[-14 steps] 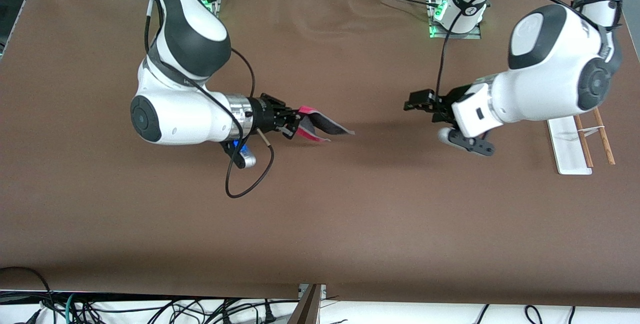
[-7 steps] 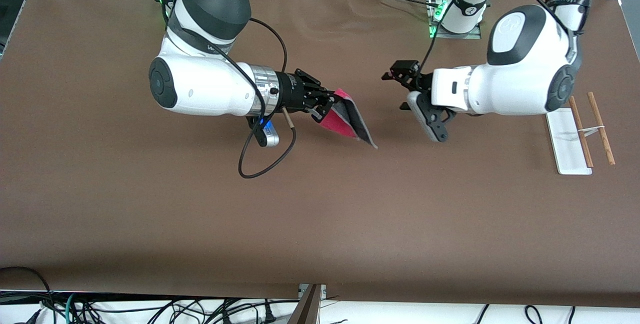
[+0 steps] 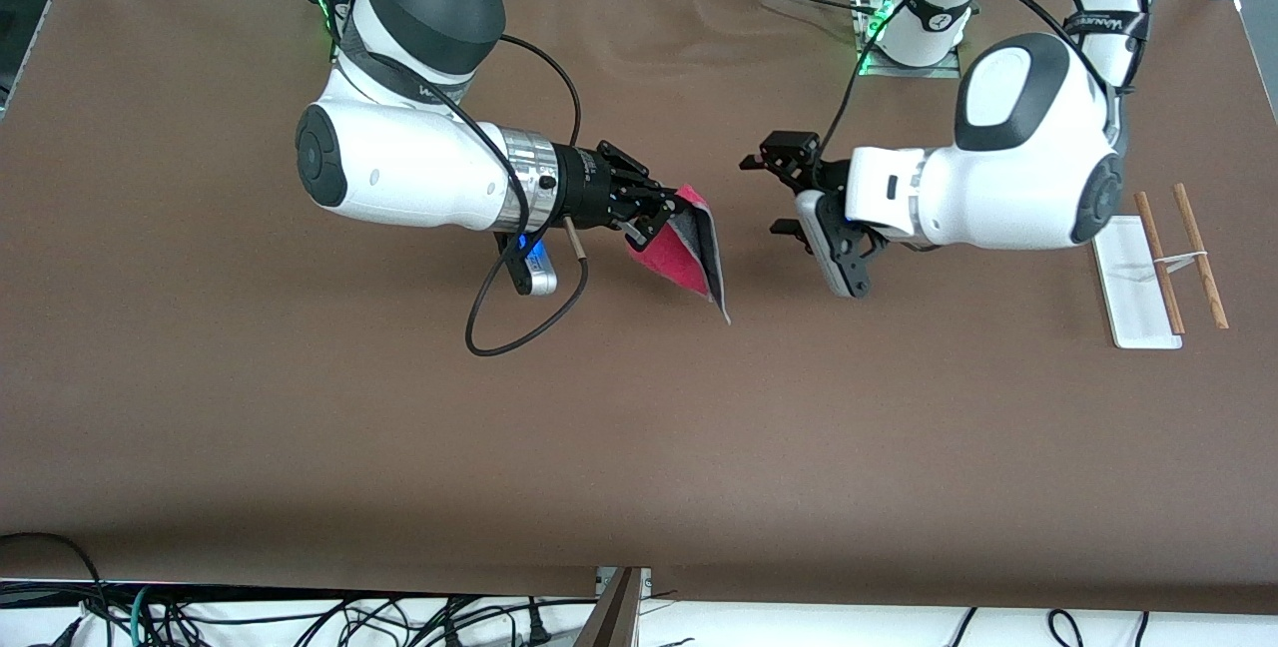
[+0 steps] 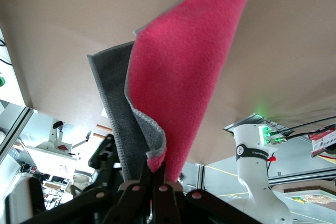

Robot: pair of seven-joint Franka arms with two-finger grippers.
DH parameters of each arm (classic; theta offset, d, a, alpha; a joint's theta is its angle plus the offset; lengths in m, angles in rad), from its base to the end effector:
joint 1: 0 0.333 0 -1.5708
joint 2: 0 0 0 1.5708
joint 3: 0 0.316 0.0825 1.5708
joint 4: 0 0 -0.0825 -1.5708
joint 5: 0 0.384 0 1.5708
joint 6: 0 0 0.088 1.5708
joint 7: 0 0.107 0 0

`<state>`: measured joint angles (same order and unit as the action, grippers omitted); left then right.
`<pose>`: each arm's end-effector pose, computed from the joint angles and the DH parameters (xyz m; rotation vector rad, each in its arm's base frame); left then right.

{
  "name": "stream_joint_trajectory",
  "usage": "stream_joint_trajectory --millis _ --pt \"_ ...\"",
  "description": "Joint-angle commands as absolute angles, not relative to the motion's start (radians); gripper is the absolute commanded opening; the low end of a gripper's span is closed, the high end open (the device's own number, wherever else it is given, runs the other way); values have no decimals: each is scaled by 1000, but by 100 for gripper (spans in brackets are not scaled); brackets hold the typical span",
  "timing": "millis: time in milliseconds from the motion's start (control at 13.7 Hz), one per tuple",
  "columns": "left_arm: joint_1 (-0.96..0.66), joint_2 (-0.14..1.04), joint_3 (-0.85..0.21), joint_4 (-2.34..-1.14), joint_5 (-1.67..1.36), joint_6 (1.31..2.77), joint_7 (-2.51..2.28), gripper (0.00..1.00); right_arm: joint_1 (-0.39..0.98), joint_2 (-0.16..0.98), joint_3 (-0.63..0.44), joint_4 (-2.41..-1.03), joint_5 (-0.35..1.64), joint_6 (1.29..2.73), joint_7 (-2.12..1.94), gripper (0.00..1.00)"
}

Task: Pass towel and hang on rack
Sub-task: 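Close the left gripper on the towel beside the right gripper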

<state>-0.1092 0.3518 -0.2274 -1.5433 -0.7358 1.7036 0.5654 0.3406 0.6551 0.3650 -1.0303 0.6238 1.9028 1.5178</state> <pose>0.5989 -0.2564 0.4684 2.1788 -0.8218 -0.1040 0.6069 0.4467 0.5287 -2.1002 1.2160 0.8036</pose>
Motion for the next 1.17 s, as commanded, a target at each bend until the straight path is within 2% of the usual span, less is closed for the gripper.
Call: stream_joint_trajectory --millis 0,220,512,805,1098 --pt "-97 452 -232 -1419 -839 1692 606 100 341 646 371 -1029 634 1908 1536 0" --pt "-83 524 -229 -1378 -971 1694 762 100 342 646 371 -1029 634 1908 1536 0" --pt "-78 531 -229 -1356 -968 1697 893 100 350 644 370 -1029 623 1908 1537 0" --pt "-83 569 -225 -1240 -976 1707 891 100 350 640 368 -1029 623 1908 1536 0" --pt "-104 598 -230 -1249 -965 1706 966 100 351 630 365 -1029 620 1910 1536 0"
